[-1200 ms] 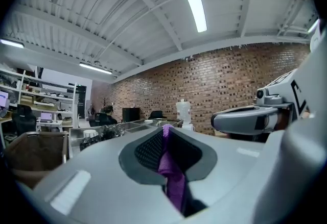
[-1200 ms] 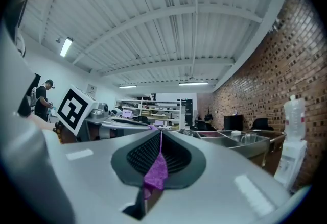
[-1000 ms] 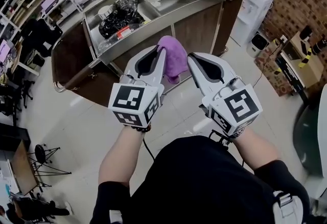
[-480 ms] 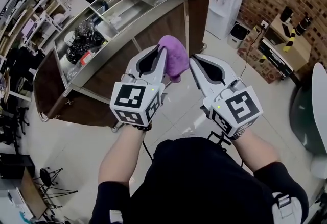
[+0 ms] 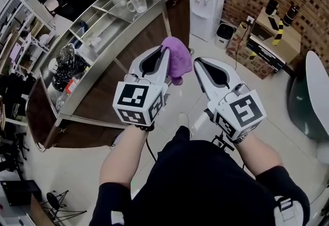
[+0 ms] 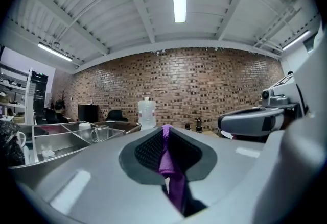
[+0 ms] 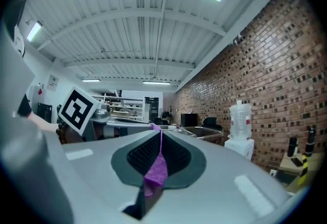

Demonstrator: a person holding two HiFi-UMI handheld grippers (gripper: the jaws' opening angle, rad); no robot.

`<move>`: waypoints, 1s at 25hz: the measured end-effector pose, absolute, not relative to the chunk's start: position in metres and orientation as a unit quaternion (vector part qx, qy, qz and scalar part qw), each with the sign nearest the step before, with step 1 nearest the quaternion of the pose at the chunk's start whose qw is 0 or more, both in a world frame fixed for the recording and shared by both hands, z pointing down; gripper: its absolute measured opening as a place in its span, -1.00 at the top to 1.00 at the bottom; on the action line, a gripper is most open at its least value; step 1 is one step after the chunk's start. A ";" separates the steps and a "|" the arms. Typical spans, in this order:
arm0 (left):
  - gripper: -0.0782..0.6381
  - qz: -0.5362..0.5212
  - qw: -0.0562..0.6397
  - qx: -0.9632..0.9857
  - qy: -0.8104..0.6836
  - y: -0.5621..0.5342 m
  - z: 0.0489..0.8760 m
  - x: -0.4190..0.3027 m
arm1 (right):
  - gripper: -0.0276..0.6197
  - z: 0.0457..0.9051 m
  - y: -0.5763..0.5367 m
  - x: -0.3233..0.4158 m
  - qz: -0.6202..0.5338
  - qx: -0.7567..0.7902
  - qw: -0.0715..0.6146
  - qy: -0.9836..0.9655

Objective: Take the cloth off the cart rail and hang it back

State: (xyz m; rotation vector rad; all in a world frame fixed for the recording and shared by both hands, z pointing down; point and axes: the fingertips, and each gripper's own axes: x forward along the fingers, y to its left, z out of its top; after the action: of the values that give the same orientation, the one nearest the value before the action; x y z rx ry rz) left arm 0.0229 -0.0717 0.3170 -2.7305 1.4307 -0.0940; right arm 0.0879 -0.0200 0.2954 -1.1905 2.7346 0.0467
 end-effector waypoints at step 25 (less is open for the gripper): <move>0.69 -0.015 0.005 -0.926 0.378 -0.309 0.308 0.063 | 0.81 0.287 -0.254 0.109 0.010 -0.479 0.041 0.877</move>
State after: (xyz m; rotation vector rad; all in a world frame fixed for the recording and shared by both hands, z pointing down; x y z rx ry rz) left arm 0.0631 -0.3094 0.3076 -2.8991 1.1847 -0.0478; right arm 0.1087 -0.2537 0.2866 -1.4666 2.6850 0.0301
